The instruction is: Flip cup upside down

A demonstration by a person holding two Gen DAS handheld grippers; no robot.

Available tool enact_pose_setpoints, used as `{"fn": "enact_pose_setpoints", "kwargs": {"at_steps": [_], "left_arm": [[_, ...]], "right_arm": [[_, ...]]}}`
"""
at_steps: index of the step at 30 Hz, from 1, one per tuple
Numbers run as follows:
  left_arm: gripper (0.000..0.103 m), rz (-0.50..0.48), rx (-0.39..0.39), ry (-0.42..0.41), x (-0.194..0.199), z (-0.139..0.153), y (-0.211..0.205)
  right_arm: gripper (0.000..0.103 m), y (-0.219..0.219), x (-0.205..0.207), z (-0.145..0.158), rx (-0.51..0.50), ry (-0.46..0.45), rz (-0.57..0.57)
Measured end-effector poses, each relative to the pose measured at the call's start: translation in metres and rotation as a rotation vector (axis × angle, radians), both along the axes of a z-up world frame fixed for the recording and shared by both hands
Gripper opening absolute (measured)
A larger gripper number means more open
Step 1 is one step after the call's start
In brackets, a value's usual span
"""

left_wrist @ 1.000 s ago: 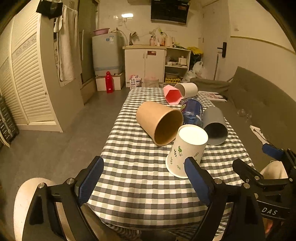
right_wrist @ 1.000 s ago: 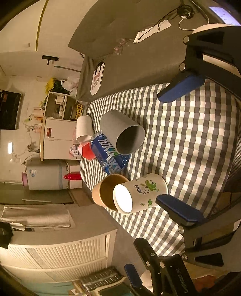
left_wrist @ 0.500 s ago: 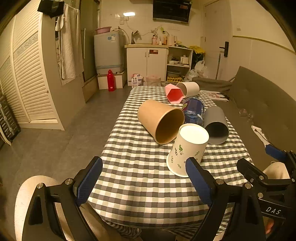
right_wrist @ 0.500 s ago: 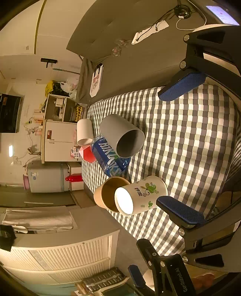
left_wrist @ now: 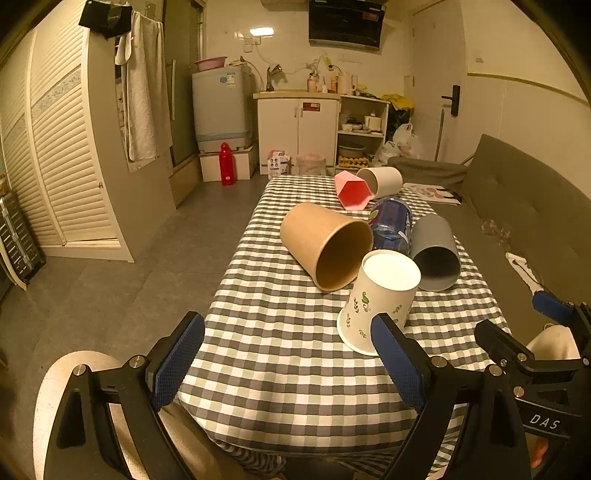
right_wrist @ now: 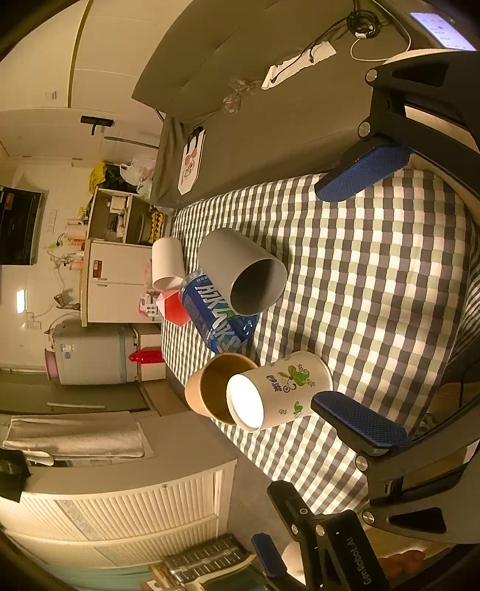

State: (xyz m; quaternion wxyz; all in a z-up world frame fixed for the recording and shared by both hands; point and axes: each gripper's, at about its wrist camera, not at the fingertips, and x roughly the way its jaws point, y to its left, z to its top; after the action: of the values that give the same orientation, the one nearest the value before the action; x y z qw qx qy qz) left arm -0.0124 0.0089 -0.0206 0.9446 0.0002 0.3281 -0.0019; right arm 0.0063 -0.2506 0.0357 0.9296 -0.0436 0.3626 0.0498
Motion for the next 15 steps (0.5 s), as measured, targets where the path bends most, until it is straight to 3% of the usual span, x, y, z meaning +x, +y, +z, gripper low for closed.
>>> {"fn": "enact_pose_setpoints", "kwargs": {"at_steps": [15], "left_arm": [[0.094,0.002,-0.003,-0.001,-0.0007,0.0005,0.0016]], "right_arm": [[0.103,0.0004,0.0010,-0.0009,-0.005,0.004,0.000]]}}
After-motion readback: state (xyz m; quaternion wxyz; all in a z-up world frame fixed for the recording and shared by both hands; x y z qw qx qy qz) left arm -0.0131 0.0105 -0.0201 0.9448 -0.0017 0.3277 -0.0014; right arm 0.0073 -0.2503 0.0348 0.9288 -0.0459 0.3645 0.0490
